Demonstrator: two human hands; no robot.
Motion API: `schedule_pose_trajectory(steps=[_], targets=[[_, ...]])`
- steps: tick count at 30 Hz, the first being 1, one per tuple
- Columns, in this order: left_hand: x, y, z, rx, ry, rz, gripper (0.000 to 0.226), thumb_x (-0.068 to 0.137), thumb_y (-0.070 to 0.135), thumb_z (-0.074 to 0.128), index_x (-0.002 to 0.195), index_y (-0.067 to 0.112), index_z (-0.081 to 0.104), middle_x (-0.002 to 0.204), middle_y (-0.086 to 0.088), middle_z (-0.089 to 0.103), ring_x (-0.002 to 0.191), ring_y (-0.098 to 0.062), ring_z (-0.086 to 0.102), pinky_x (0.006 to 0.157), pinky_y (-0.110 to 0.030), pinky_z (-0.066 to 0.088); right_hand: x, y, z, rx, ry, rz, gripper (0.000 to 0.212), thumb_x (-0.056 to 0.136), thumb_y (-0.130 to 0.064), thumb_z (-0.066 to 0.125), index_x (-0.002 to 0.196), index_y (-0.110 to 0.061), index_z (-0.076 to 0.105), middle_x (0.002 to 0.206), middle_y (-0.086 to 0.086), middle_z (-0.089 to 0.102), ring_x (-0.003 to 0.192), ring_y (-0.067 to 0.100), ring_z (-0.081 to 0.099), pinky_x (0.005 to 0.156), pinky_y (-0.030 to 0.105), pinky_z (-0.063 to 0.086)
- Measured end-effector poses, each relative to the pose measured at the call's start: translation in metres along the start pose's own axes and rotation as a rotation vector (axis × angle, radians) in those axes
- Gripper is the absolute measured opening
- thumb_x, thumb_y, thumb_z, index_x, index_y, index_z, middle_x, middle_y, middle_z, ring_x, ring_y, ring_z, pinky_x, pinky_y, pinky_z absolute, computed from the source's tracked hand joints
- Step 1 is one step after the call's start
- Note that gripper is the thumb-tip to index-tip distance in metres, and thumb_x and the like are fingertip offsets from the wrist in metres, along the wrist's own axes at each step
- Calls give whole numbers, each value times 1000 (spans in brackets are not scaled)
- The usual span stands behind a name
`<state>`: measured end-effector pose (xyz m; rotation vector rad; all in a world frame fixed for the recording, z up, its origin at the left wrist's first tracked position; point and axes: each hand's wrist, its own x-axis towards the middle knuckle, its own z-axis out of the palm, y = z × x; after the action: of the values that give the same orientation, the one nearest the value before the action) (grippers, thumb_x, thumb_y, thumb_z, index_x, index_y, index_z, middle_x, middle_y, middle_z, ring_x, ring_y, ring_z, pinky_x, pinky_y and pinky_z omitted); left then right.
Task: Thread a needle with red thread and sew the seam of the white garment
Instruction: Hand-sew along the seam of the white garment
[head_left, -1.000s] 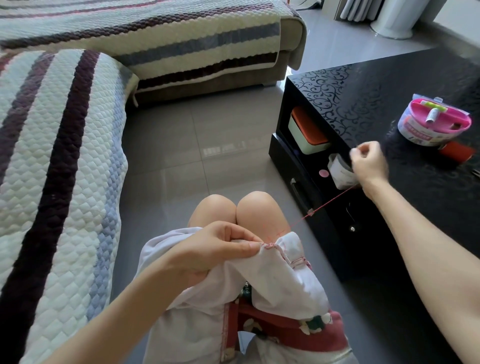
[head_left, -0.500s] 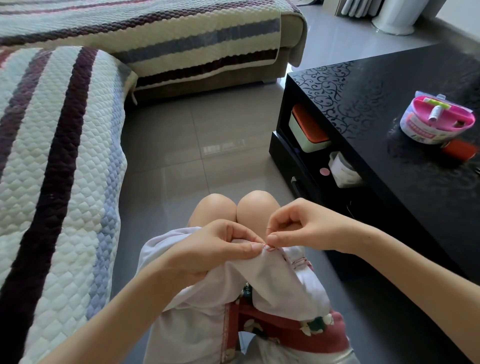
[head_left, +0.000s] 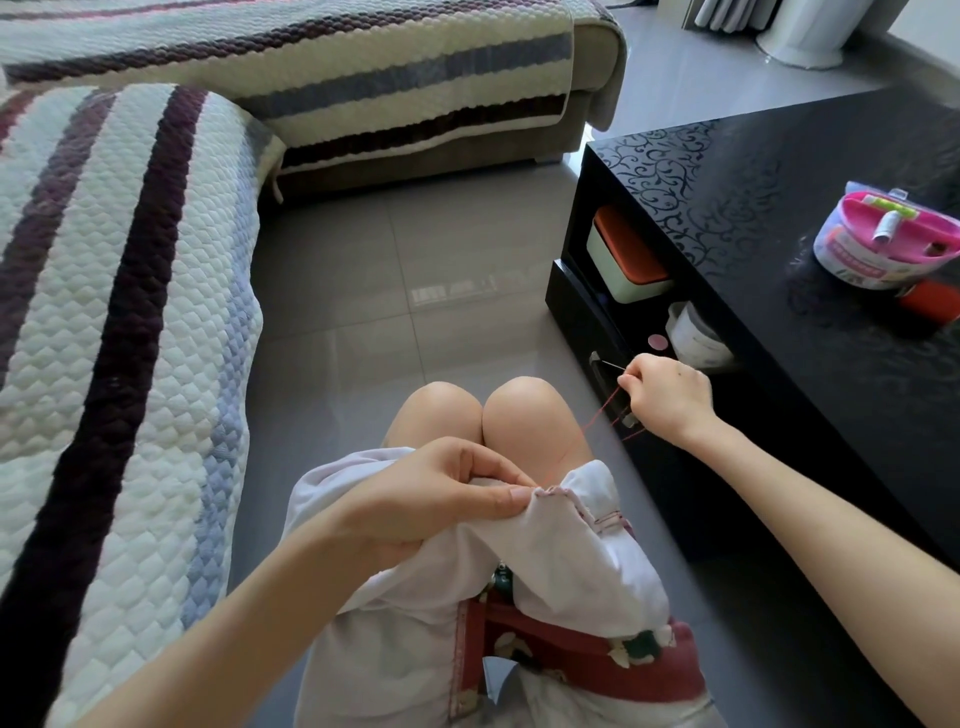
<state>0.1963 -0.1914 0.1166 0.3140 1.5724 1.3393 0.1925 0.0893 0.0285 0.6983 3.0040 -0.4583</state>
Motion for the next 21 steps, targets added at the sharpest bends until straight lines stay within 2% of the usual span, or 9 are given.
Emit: schedule_pose_trajectory(steps=[3, 5, 7, 10, 11, 13, 15, 18, 21], targets=[[2, -2, -1, -28, 1, -9, 10, 77, 22, 71, 82, 14, 76, 85, -3, 72, 84, -6, 66, 77, -15, 49, -2, 2, 8, -81, 19, -6, 21, 98, -26, 48, 103, -12, 63, 99, 9, 69, 96, 32, 63, 75, 34, 40], [2, -2, -1, -49, 0, -13, 10, 75, 22, 69, 79, 16, 76, 83, -2, 72, 82, -6, 66, 76, -15, 49, -10, -4, 3, -1, 40, -35, 19, 96, -29, 52, 102, -15, 64, 91, 2, 69, 91, 26, 63, 72, 32, 40], [3, -3, -1, -58, 14, -10, 7, 77, 19, 71, 80, 14, 75, 80, 0, 72, 79, -4, 65, 74, -14, 49, -24, -18, -12, 313, -12, -109, 16, 92, -32, 60, 100, -20, 66, 76, -8, 63, 78, 16, 60, 69, 29, 42], [3, -4, -2, -83, 49, -2, 5, 83, 13, 72, 84, 8, 72, 77, 1, 71, 76, -3, 64, 70, -13, 48, -64, -50, -46, 825, -354, -284, 24, 84, -32, 66, 99, -14, 73, 86, -1, 72, 84, 17, 67, 77, 25, 52], [3, -5, -2, -88, 55, 1, 9, 81, 16, 72, 85, 8, 72, 79, 0, 71, 77, -4, 64, 70, -14, 48, -77, -57, -52, 856, -466, -339, 27, 82, -33, 67, 97, -12, 74, 89, 2, 74, 87, 16, 68, 77, 22, 52], [2, -4, -3, -73, 68, 13, 19, 75, 23, 70, 87, 8, 74, 84, -4, 70, 82, -7, 63, 76, -17, 48, -93, -65, -55, 815, -577, -411, 25, 82, -37, 73, 88, -13, 75, 80, 8, 71, 76, 18, 66, 69, 26, 50], [0, -5, -4, -6, 117, 30, 21, 75, 28, 71, 85, 11, 76, 85, -4, 72, 83, -7, 64, 78, -19, 49, -98, -61, -52, 810, -578, -411, 23, 82, -33, 73, 77, -11, 72, 66, 8, 64, 64, 12, 57, 60, 25, 45], [-3, -11, -2, 133, 226, 50, 12, 84, 25, 73, 83, 14, 77, 82, 0, 75, 80, -5, 67, 76, -23, 50, -102, -53, -52, 876, -583, -352, 16, 85, -13, 70, 69, -9, 67, 59, -5, 60, 59, 2, 54, 57, 16, 43], [-1, -14, 3, 222, 297, 66, 11, 87, 24, 69, 82, 17, 77, 81, 3, 75, 80, -3, 67, 77, -23, 52, -107, -50, -47, 825, -507, -328, 18, 85, -19, 71, 71, -9, 68, 54, 6, 51, 54, 11, 46, 54, 26, 37]])
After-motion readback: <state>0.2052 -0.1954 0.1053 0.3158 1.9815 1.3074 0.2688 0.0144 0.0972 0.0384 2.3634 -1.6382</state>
